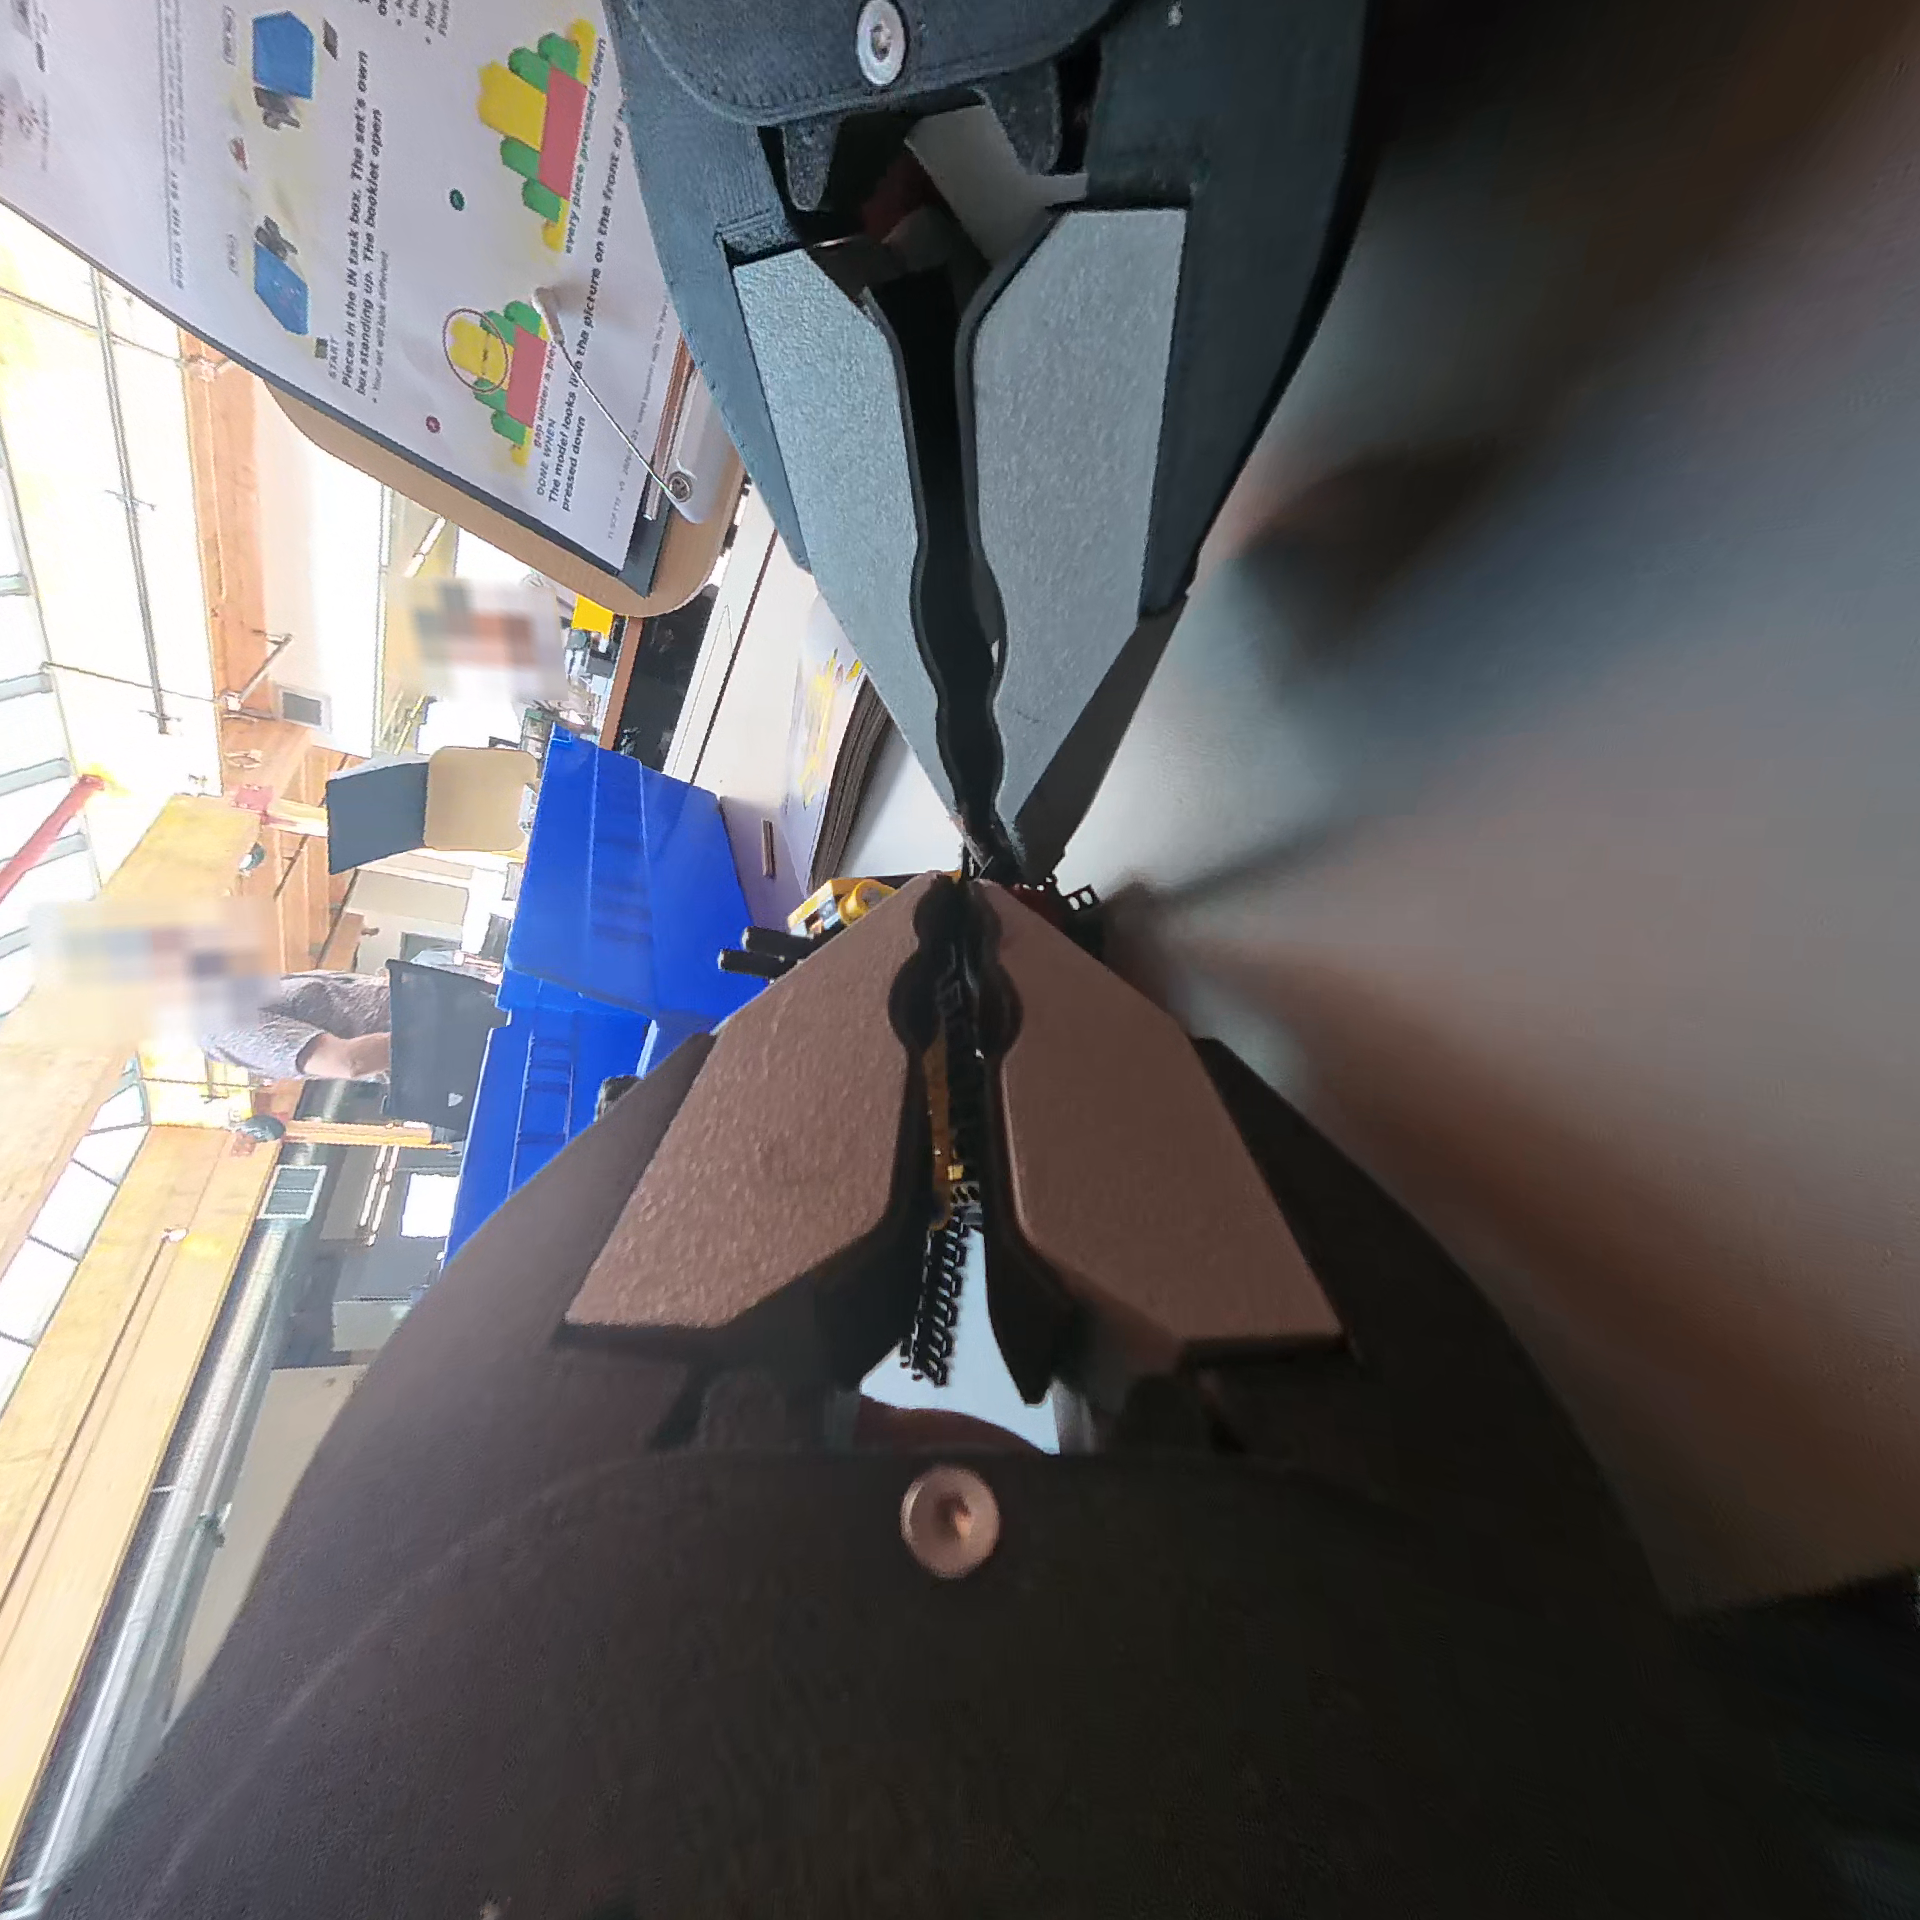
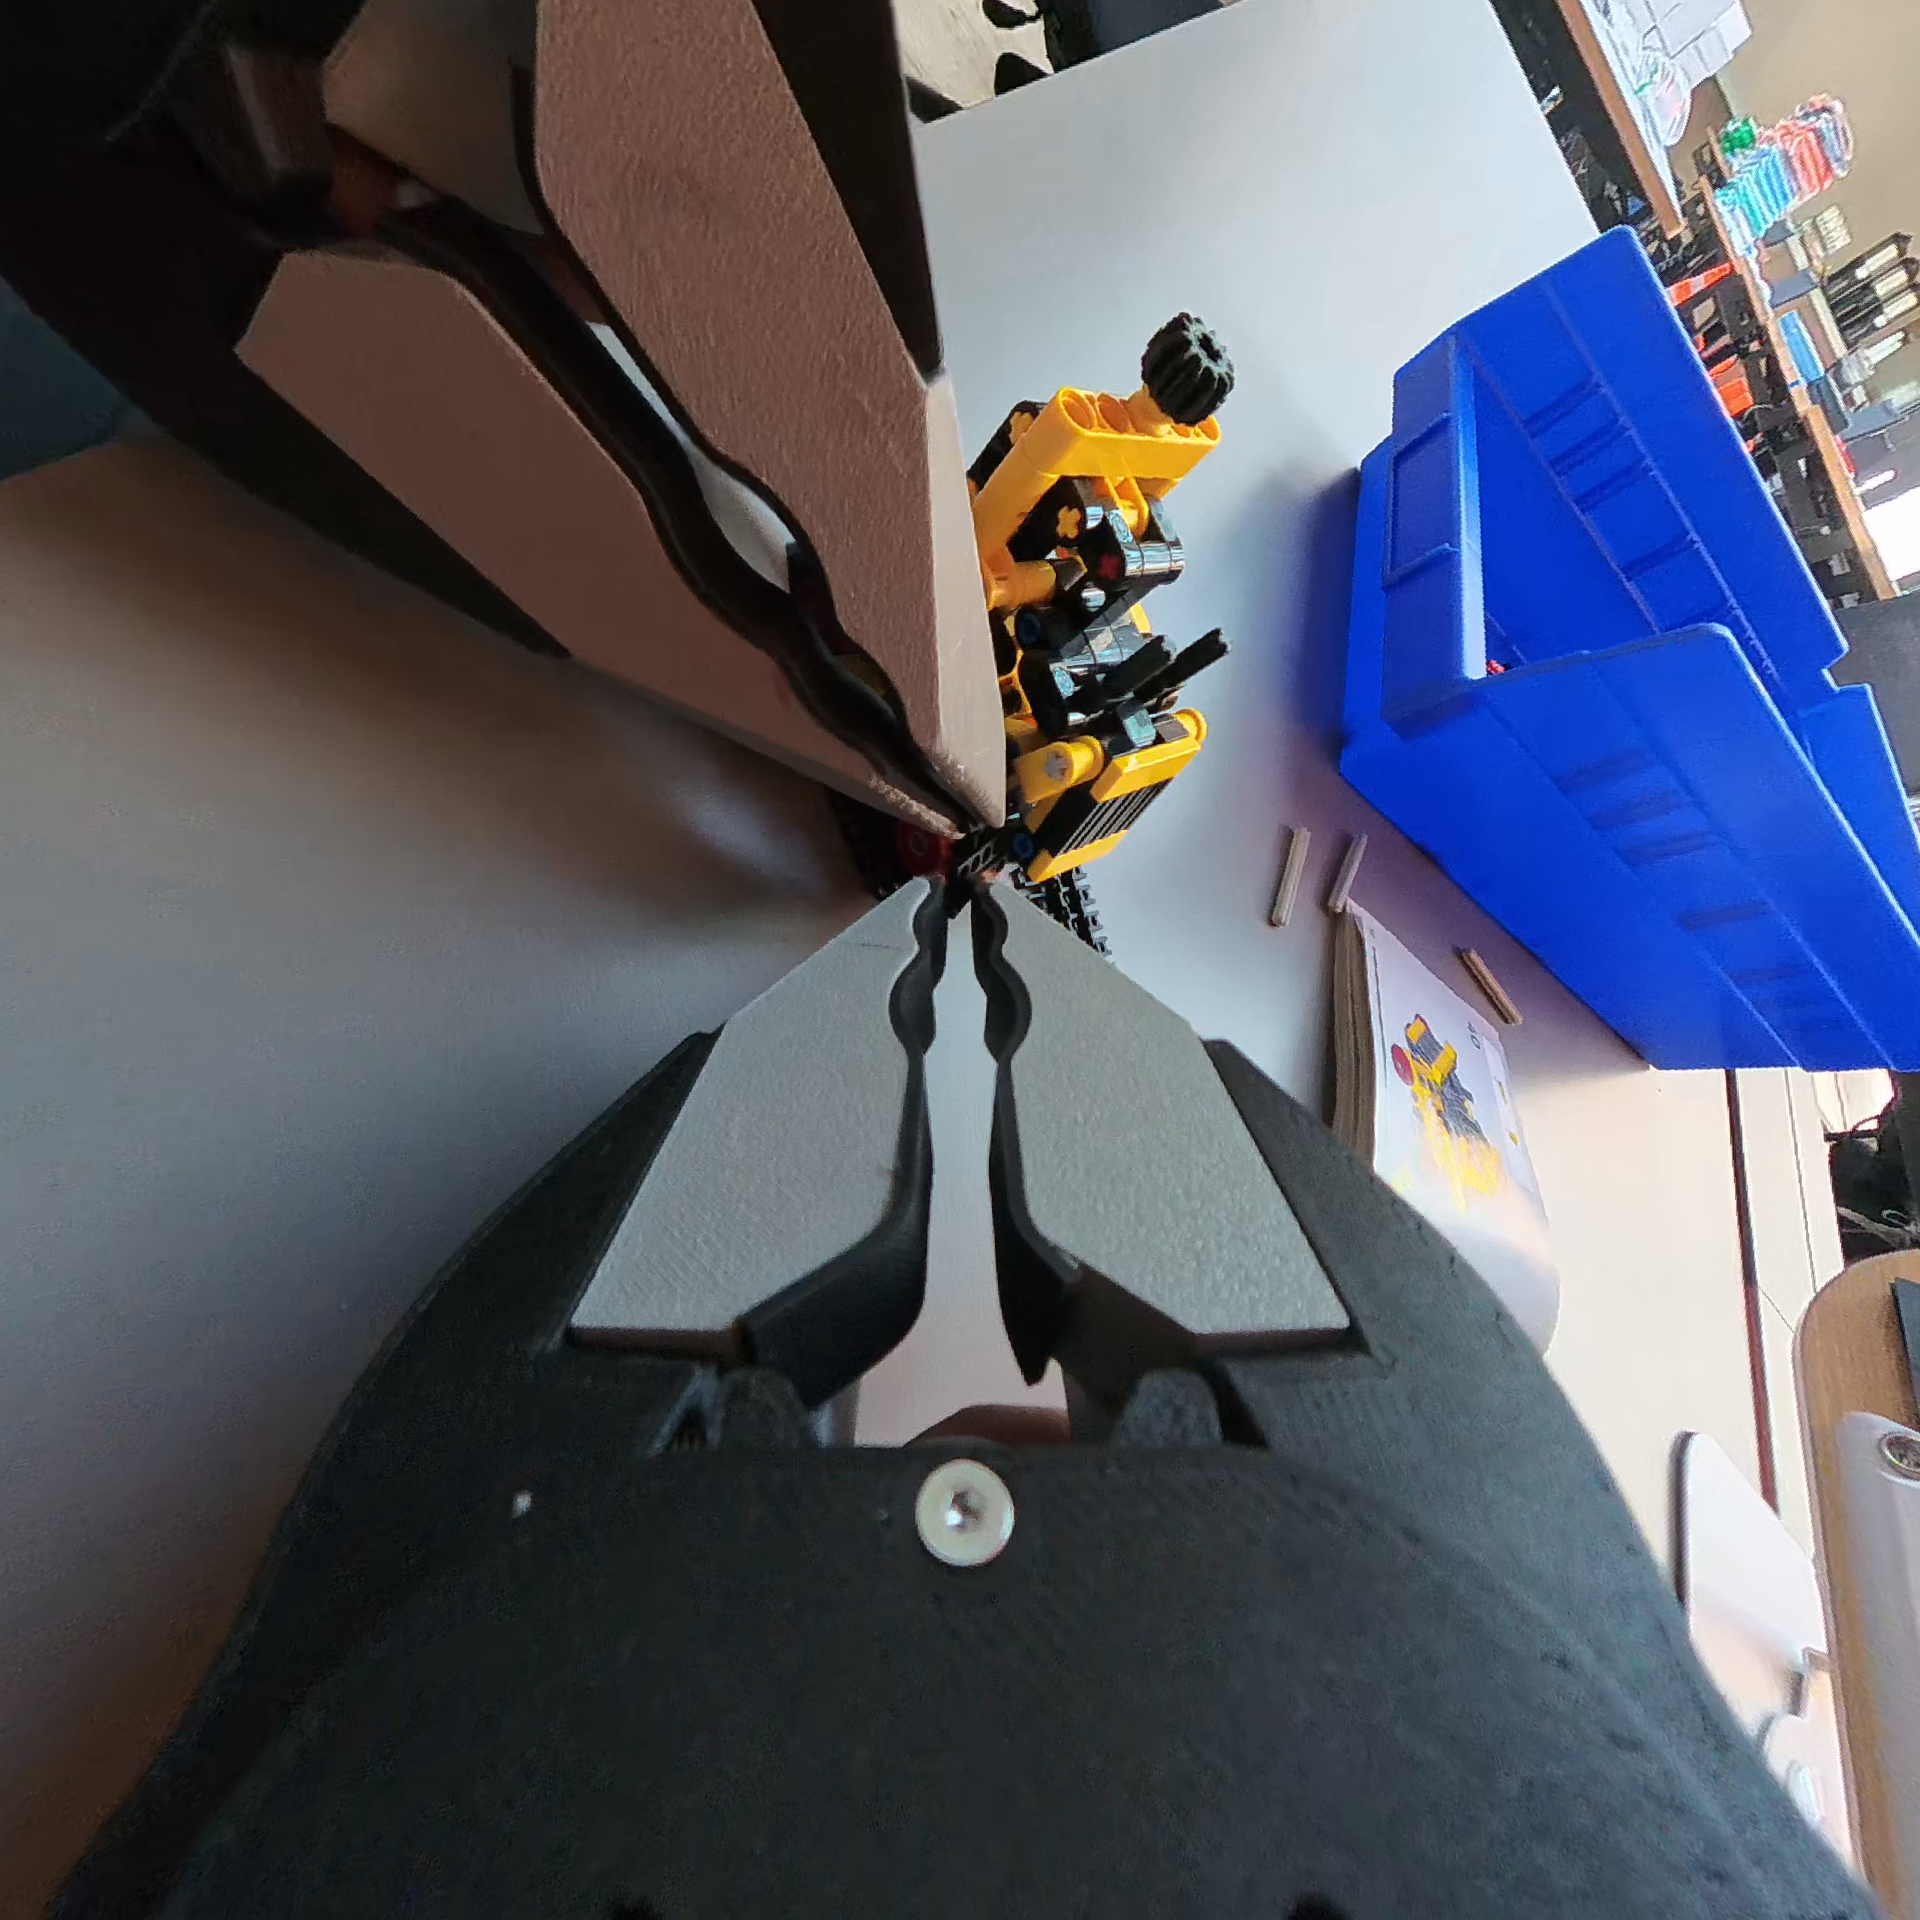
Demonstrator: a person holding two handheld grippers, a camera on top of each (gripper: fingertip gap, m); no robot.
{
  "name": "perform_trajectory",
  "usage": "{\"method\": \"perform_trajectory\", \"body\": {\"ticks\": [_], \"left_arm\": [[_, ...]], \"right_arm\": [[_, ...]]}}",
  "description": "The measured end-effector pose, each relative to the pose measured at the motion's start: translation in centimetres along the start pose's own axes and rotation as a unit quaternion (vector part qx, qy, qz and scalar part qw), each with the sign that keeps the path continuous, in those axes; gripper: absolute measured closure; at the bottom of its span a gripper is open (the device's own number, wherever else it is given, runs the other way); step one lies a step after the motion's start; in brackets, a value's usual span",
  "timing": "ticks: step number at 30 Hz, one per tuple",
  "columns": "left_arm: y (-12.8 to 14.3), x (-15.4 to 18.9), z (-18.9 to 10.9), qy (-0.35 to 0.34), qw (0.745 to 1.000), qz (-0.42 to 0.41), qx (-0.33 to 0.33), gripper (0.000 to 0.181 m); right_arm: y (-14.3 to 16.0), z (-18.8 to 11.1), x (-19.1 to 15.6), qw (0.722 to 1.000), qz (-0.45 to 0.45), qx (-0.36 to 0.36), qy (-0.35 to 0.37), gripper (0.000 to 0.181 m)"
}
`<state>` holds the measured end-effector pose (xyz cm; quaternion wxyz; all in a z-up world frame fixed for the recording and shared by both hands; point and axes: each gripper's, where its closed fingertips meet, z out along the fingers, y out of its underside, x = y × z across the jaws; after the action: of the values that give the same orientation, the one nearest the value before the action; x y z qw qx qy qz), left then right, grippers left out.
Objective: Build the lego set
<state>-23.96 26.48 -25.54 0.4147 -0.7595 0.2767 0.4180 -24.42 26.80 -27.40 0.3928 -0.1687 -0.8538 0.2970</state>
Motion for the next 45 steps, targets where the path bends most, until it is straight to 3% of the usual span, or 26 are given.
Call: {"method": "perform_trajectory", "body": {"ticks": [27, 45], "left_arm": [[0.55, 0.77, 0.05, 0.030, 0.996, 0.068, -0.047, 0.181], [0.75, 0.86, 0.24, 0.119, 0.982, -0.104, -0.102, 0.181]], "right_arm": [[0.01, -0.03, -0.23, 1.000, -0.006, -0.004, -0.006, 0.181], [-0.44, 0.28, -0.33, 1.000, -0.008, -0.013, 0.003, 0.181]]}}
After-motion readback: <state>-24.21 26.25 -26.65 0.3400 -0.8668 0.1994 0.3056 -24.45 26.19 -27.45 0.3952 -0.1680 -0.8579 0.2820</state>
